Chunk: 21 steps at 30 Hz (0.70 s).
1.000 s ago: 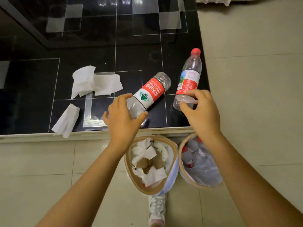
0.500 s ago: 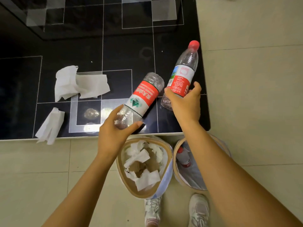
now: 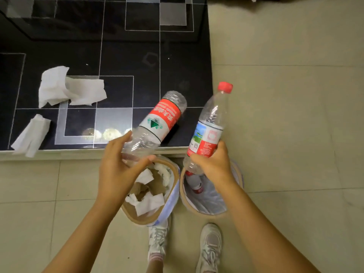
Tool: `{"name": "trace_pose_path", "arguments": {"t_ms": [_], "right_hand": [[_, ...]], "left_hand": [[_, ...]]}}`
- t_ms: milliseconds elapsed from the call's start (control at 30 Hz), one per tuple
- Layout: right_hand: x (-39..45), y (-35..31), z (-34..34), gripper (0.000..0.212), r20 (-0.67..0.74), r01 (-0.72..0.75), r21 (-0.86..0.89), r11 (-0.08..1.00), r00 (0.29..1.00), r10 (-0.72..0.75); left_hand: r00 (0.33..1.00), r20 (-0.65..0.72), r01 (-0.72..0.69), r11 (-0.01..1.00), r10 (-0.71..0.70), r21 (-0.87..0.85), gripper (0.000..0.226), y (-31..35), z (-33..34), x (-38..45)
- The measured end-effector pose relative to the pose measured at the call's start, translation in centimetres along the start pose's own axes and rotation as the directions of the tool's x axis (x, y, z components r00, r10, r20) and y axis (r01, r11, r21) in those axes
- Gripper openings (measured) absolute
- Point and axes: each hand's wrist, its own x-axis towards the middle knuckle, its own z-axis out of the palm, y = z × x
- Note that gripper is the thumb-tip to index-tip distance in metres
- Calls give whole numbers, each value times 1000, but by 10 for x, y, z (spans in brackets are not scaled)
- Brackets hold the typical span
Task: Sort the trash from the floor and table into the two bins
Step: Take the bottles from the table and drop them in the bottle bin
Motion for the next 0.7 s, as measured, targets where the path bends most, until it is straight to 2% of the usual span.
{"name": "trace_pose_path", "arguments": {"t_ms": [67,167,300,433,533,700], "right_hand": [[-11,21,-9,75,-67,-8,-13,1000,998,8],[-26,49,-25,76,-120,1,-3,1000,993,-1],[-33,99,-42,88,-161,-55,82,995,985,68],[-30,147,-49,83,-204,-147,140,979,963,174],[-25,171,-45,82,-224,-168,181,969,952,207],[-8,200,-36,97,-247,-162,243,956,943,223]], "left_hand": [[995,57,-90,991,85,100,74,7,9,-16],[980,146,-160,972,135,174,69,4,29,-41],[983,158,-111,988,93,110,69,-1,58,-76],[984,175,-44,994,27,97,66,-6,80,-96],[983,182,-9,988,-19,154,65,-17,92,-105],[972,225,0,965,-61,262,62,-38,103,-105]]}}
